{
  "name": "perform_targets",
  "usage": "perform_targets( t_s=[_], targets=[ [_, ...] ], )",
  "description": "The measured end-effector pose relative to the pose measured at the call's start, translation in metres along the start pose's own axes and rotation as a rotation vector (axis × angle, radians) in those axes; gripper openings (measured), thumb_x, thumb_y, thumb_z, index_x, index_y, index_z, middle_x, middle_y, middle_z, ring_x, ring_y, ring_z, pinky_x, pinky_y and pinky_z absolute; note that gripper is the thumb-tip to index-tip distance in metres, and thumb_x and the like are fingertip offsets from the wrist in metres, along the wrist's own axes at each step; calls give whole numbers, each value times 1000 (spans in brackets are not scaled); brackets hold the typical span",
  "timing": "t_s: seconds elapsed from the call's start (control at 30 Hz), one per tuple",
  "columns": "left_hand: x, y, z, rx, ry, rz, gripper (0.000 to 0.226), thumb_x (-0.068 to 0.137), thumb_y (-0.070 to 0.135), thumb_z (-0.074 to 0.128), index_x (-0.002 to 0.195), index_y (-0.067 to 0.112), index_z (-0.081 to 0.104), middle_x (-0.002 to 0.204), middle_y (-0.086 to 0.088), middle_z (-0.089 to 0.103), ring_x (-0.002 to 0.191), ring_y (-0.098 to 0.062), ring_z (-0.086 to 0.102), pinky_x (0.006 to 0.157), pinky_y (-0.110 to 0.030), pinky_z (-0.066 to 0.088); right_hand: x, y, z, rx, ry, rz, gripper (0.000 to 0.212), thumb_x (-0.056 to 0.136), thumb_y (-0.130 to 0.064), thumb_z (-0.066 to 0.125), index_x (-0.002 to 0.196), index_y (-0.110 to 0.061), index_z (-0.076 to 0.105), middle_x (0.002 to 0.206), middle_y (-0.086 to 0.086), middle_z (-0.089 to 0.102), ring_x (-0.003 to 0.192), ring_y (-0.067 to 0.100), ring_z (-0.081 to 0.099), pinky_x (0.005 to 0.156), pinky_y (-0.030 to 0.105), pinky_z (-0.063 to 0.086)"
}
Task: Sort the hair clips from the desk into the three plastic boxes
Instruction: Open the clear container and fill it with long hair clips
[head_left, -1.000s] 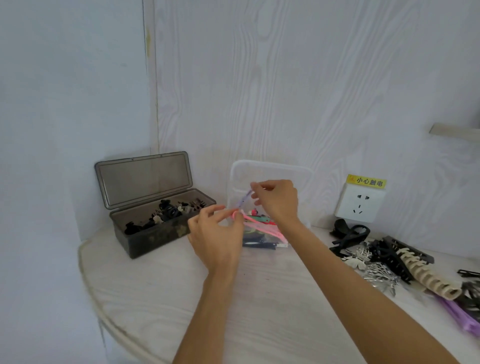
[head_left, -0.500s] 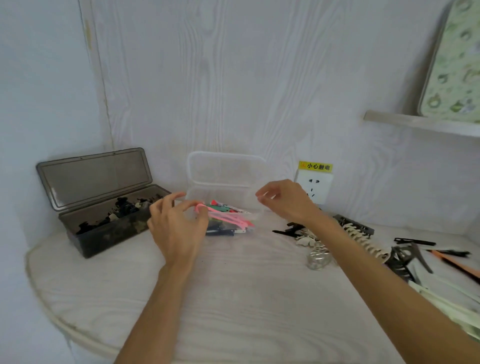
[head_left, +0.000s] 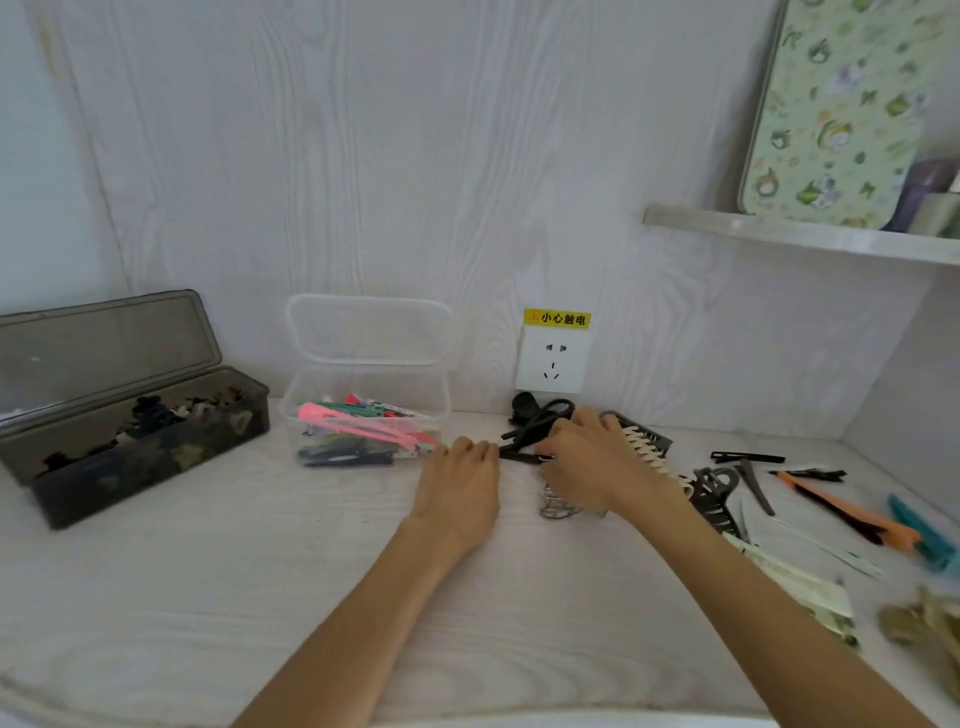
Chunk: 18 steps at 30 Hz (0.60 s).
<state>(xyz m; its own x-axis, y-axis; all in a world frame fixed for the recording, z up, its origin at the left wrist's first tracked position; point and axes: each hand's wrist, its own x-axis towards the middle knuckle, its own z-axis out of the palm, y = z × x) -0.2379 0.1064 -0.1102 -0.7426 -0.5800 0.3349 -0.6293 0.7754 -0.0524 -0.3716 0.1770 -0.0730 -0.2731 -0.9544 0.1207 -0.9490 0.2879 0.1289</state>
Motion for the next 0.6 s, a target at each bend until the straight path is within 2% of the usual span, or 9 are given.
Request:
perform_targets(
  t_s=[0.07, 0.13, 0.27, 0.37, 0.43, 0.53, 0.6],
  targets=[
    [2, -2, 5, -5, 22, -2, 38, 92, 11, 37, 129, 14, 46, 130, -5, 50, 119, -26, 43, 92, -36, 36, 1, 2, -3, 4, -15, 22, 32, 91, -39, 45, 113, -25, 64, 118, 3, 53, 118, 26, 37, 96, 38, 28],
    [0, -7, 6, -45, 79, 13, 31, 96, 21, 37, 123, 18, 53, 120, -2, 53, 112, -24, 46, 87, -34, 38, 2, 5, -5, 106, -30, 64, 32, 85, -46, 54, 108, -27, 67, 116, 3, 54, 118, 25, 38, 97, 38, 29],
    [-6, -19, 3, -230, 125, 24, 25, 95, 33, 46, 109, 25, 65, 104, 4, 60, 103, -17, 47, 81, -30, 38, 3, 10, -4, 225, -2, 51, 20, 78, -42, 66, 96, -32, 68, 103, -2, 49, 113, 22, 38, 90, 35, 28],
    [-10, -24, -4, -302, 182, 59, 18, 91, 31, 54, 101, 27, 68, 101, 8, 61, 99, -17, 50, 78, -31, 41, 0, 11, 1, 254, 62, -29, 14, 76, -38, 68, 89, -34, 66, 117, -7, 49, 118, 18, 35, 92, 34, 25],
    [-12, -26, -16, -319, 328, 46, 12, 89, 27, 58, 93, 26, 69, 95, 8, 62, 92, -17, 54, 72, -31, 44, -1, 11, 0, 369, 191, -80, 15, 75, -38, 71, 88, -36, 65, 123, -11, 49, 120, 13, 34, 96, 32, 24],
    [-15, -39, -37, -365, 672, -131, 10, 88, 24, 59, 90, 21, 69, 90, 2, 63, 85, -21, 54, 69, -33, 44, -1, 8, -12, 678, 402, -65, 28, 76, -37, 72, 103, -38, 64, 120, -13, 51, 115, 6, 36, 97, 27, 26],
    [-17, -52, -44, -318, 774, -281, 12, 90, 21, 57, 94, 19, 68, 94, -3, 64, 88, -27, 53, 71, -37, 40, 3, 6, -21, 763, 419, -30, 28, 82, -26, 67, 110, -31, 62, 116, -9, 55, 111, 9, 43, 93, 25, 34]
  ],
)
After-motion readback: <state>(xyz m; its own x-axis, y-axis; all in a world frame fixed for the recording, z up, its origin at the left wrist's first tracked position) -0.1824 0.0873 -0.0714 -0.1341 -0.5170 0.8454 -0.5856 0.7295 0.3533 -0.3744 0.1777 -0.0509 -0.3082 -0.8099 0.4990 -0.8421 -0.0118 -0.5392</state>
